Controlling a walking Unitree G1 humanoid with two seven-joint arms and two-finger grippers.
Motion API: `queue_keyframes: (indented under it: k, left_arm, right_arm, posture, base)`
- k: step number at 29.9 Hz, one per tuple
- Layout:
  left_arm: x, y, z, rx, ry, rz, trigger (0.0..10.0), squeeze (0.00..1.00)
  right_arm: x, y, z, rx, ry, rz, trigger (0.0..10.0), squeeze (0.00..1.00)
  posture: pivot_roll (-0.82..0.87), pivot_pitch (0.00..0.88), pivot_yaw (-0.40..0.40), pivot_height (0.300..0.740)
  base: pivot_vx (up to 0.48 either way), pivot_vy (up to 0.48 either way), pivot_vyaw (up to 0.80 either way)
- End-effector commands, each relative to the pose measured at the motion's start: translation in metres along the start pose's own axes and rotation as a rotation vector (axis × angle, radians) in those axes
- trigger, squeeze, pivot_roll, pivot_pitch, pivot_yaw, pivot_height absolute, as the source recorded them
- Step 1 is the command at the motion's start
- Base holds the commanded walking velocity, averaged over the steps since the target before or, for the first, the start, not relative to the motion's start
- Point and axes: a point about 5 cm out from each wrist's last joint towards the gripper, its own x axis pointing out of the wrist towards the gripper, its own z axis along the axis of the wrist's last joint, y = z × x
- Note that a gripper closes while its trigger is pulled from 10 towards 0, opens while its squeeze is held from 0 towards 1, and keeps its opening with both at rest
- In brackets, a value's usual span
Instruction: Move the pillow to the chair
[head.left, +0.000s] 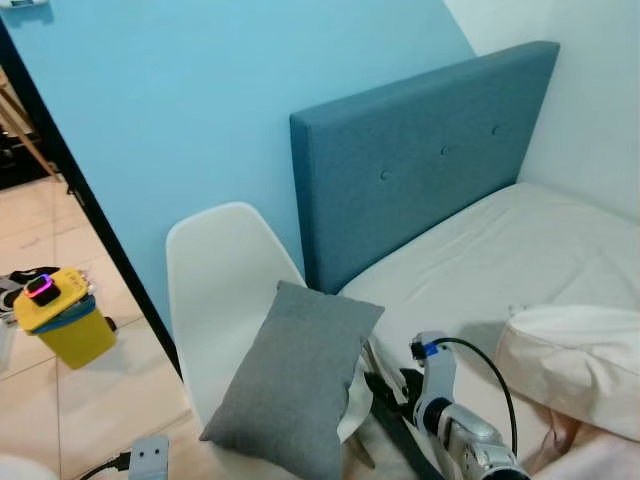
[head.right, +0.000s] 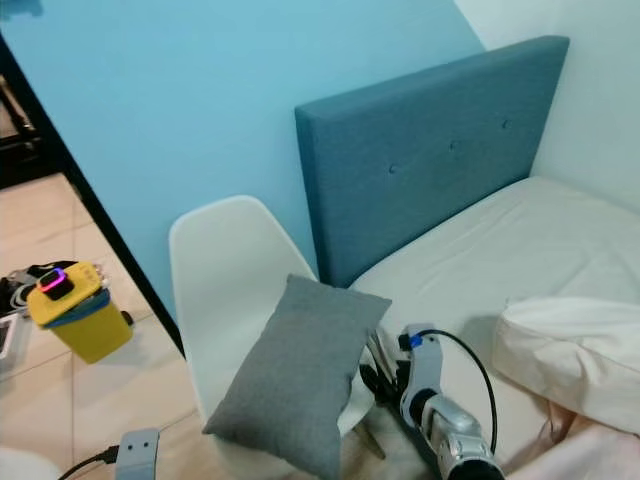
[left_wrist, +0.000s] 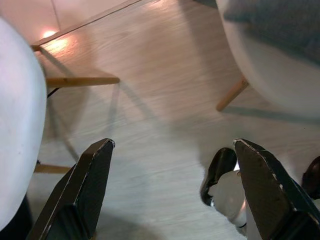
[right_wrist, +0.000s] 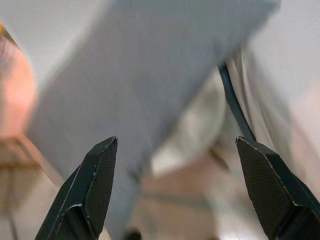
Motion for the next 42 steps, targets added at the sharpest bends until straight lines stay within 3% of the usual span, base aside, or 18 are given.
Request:
queue_keyframes:
  k: [1,4,7,8,10,11,14,19,23,28,31,32,35,37,39,42]
  left_arm:
    - [-0.001,0.002,-0.007,-0.019,0.029,0.003,10.0,0.00]
    - [-0.001,0.002,-0.007,-0.024,0.029,0.002,10.0,0.00]
    - [0.001,0.006,-0.001,-0.096,0.018,0.020,10.0,0.00]
    - [0.001,0.006,-0.001,-0.096,0.018,0.020,10.0,0.00]
    - [0.001,0.008,0.000,-0.119,0.017,0.023,10.0,0.00]
    - [0.001,0.008,0.000,-0.119,0.017,0.023,10.0,0.00]
    - [0.001,0.006,0.000,-0.109,0.018,0.000,10.0,0.00]
    - [-0.001,-0.004,-0.003,-0.067,0.008,-0.072,10.0,0.00]
    - [-0.003,-0.011,-0.007,-0.028,0.010,-0.120,10.0,0.00]
    - [-0.004,-0.015,-0.010,-0.015,0.014,-0.154,10.0,0.00]
    - [-0.002,-0.009,-0.005,-0.021,-0.006,-0.130,10.0,0.00]
    - [-0.002,-0.009,-0.005,-0.021,-0.006,-0.130,10.0,0.00]
    - [0.001,0.006,0.005,-0.061,-0.036,-0.044,10.0,0.00]
    - [0.001,0.008,0.007,-0.072,-0.040,-0.029,10.0,0.00]
    - [0.002,0.014,0.010,-0.078,-0.045,-0.008,10.0,0.00]
    - [0.003,0.016,0.010,-0.071,-0.046,-0.007,10.0,0.00]
  right_arm:
    - [-0.005,0.001,-0.023,-0.022,0.089,-0.021,10.0,0.00]
    - [-0.007,-0.001,-0.029,-0.027,0.114,-0.034,10.0,0.00]
    - [-0.031,-0.013,-0.078,-0.019,0.313,-0.174,10.0,0.00]
    - [-0.031,-0.013,-0.078,-0.019,0.313,-0.174,10.0,0.00]
    - [-0.049,-0.017,-0.106,-0.024,0.425,-0.251,10.0,0.00]
    - [-0.049,-0.017,-0.106,-0.024,0.425,-0.251,10.0,0.00]
    - [-0.078,-0.017,-0.145,0.011,0.566,-0.316,10.0,0.00]
    - [-0.090,-0.013,-0.161,0.023,0.621,-0.322,10.0,0.00]
    - [-0.091,-0.013,-0.162,0.049,0.602,-0.346,10.0,0.00]
    - [-0.076,-0.021,-0.139,0.096,0.463,-0.380,10.0,0.00]
    - [-0.049,-0.031,-0.089,0.148,0.206,-0.365,10.0,0.00]
    - [-0.049,-0.031,-0.089,0.148,0.206,-0.365,10.0,0.00]
    - [-0.029,-0.037,-0.036,0.163,-0.029,-0.298,10.0,0.00]
    - [-0.027,-0.037,-0.027,0.162,-0.066,-0.284,10.0,0.00]
    - [-0.018,-0.036,0.008,0.148,-0.204,-0.224,10.0,0.00]
    - [-0.013,-0.035,0.039,0.115,-0.321,-0.190,10.0,0.00]
  posture:
    - [0.00,0.000,0.029,0.740]
    - [0.00,0.000,0.025,0.740]
    - [0.00,0.000,0.012,0.740]
    - [0.00,0.000,0.012,0.740]
    - [0.00,0.000,0.009,0.740]
    - [0.00,0.000,0.009,0.740]
    - [0.01,0.000,0.004,0.740]
    - [0.01,0.000,0.004,0.740]
    - [0.01,0.000,0.016,0.740]
    - [-0.01,0.000,0.030,0.740]
    - [-0.01,0.000,0.035,0.740]
    - [-0.01,0.000,0.035,0.740]
    - [-0.02,0.000,0.039,0.740]
    - [-0.02,0.000,0.039,0.740]
    - [-0.02,0.000,0.037,0.740]
    - [-0.02,0.000,0.036,0.740]
  base:
    - [0.000,0.000,0.00]
    - [0.000,0.000,0.00]
    - [0.000,0.000,0.00]
    - [0.000,0.000,0.00]
    - [0.000,0.000,0.00]
    - [0.000,0.000,0.00]
    - [0.000,0.000,0.00]
    - [0.000,0.000,-0.31]
    - [0.000,0.000,-0.77]
    - [0.000,0.000,-0.77]
    - [0.000,0.000,-0.77]
    - [0.000,0.000,-0.77]
    - [0.000,0.000,-0.77]
    - [0.000,0.000,-0.77]
    - [0.000,0.000,-0.77]
    - [0.000,0.000,-0.26]
